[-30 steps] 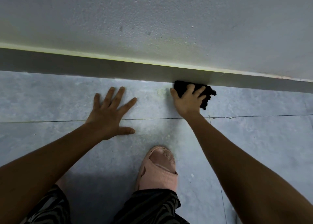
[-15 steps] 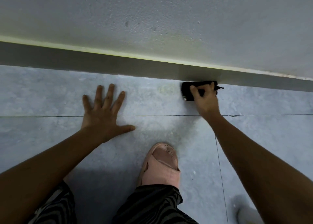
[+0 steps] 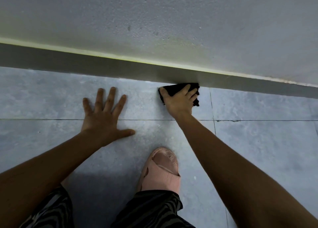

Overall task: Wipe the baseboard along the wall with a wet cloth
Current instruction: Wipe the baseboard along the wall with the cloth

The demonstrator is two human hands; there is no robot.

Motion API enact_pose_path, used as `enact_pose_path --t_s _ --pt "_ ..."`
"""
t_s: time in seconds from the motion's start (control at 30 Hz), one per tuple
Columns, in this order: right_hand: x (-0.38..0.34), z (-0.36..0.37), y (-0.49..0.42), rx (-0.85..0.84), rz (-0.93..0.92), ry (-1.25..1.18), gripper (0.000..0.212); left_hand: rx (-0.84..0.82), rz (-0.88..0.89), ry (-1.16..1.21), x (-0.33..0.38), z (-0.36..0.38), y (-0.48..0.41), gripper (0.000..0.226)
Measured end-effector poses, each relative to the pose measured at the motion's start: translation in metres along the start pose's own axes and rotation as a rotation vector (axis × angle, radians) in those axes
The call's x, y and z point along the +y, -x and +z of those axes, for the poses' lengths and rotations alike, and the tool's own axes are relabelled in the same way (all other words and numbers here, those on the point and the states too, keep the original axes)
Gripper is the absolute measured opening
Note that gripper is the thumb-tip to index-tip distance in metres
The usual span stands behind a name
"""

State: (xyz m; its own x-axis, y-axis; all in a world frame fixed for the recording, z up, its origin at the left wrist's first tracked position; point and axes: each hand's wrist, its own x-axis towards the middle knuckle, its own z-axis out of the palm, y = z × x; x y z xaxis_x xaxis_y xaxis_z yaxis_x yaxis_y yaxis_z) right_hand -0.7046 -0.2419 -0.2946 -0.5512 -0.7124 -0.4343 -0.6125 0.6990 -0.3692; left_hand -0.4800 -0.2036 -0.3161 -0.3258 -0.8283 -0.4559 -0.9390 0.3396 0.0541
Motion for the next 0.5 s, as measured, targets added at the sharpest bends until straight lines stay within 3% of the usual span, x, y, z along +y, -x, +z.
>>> enact_pose_path --t_s 0.1,0.33,0.5 --pt "0.004 -0.006 -0.006 0.030 0.042 0.002 0.119 -0.001 0.020 0.000 -0.002 -0.004 0.000 0.113" --pt "0.035 -0.062 -0.051 0.095 0.219 -0.026 0.107 0.099 0.016 0.182 -0.026 0.003 0.008 0.122" --pt "0.010 -0.048 -0.038 0.111 0.225 -0.056 0.101 0.122 0.031 0.175 -0.026 0.004 0.005 0.121"
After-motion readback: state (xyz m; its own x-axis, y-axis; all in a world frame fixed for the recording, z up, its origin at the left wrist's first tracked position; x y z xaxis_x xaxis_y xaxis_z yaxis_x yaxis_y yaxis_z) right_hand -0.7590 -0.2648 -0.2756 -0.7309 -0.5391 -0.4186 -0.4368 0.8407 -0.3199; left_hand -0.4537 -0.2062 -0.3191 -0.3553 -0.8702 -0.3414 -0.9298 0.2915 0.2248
